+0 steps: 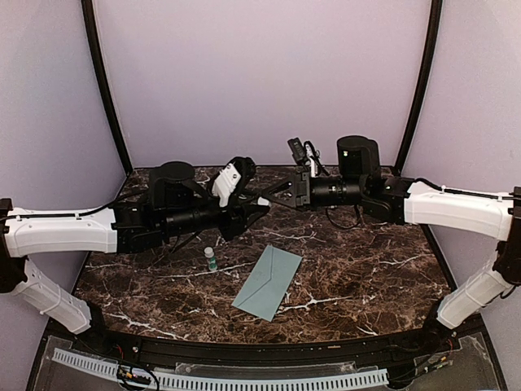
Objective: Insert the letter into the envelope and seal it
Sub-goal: Pick up the solid glue cap from the center of the board.
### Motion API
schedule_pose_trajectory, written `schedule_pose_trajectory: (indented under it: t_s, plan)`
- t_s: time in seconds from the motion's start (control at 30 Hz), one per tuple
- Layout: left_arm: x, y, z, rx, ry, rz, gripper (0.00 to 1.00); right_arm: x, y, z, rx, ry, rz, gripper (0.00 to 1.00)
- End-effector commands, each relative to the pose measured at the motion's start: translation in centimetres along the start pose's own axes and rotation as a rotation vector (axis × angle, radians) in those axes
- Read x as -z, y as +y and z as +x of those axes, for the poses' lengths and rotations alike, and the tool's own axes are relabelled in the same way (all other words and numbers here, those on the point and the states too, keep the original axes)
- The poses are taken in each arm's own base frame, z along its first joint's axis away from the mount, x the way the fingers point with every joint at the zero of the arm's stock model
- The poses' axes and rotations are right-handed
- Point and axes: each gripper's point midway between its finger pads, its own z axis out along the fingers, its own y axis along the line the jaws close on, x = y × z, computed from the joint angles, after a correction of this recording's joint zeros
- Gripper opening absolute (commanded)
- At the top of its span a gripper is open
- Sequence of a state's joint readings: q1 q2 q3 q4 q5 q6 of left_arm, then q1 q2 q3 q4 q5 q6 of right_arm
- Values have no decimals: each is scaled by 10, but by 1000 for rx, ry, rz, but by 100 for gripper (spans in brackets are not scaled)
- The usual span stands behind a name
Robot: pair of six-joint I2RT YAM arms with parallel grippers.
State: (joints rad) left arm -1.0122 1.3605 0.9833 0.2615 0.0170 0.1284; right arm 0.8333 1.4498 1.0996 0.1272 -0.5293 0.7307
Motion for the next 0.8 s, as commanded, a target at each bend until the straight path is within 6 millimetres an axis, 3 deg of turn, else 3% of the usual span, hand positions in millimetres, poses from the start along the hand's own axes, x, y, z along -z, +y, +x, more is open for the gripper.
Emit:
schedule_pose_trajectory:
  t_s: [0.0,0.4,0.6,0.77]
  plan:
    - [-1,0,-21,-14,-49,-5,40,-2,18,-8,40,-13,-50,15]
    - [-2,9,-24,-9,-57,-53,40,-5,17,-4,35,2,-54,13]
    - [-3,7,-22,-12,-49,-47,25,-4,17,-4,36,0,-53,13]
    - [-4,7,-21,-12,-40,-49,21,-5,15,-3,37,1,-45,18]
